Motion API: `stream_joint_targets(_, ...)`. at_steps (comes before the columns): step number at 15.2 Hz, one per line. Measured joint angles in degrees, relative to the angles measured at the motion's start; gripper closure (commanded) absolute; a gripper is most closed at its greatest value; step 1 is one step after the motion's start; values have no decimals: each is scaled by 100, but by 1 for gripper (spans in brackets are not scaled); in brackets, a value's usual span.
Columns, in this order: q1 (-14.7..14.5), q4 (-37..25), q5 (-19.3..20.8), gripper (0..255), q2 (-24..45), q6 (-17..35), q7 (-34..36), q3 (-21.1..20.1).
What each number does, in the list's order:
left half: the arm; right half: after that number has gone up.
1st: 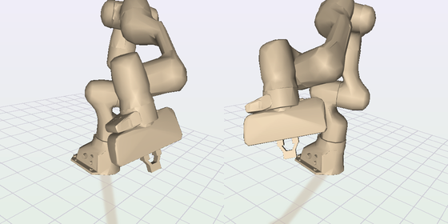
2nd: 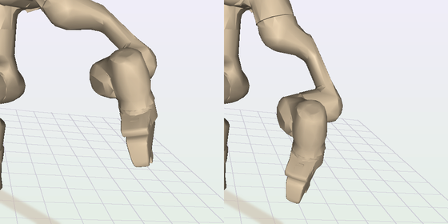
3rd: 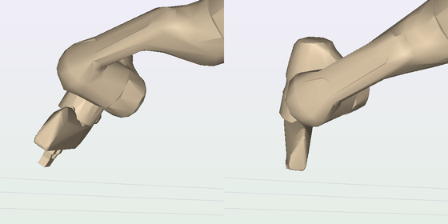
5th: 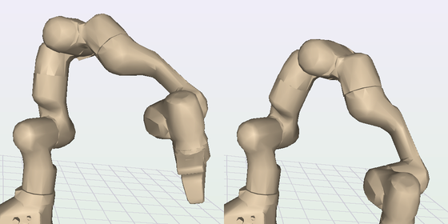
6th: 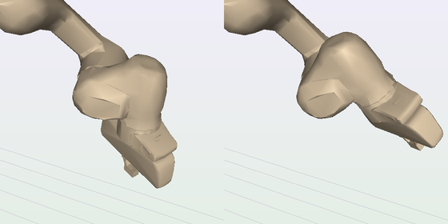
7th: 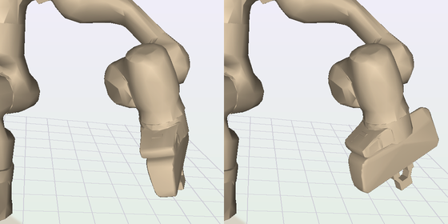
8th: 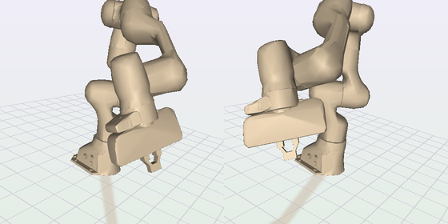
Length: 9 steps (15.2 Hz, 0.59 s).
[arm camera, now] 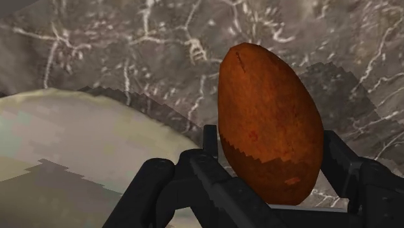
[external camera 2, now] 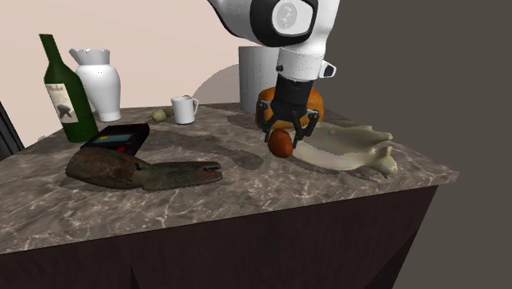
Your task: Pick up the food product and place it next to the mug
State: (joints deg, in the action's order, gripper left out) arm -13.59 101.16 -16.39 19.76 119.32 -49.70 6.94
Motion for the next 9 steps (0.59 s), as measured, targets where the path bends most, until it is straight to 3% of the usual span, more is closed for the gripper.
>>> stream_joint_targets(9, 0, -326, 101, 255, -251, -559, 145, 32)
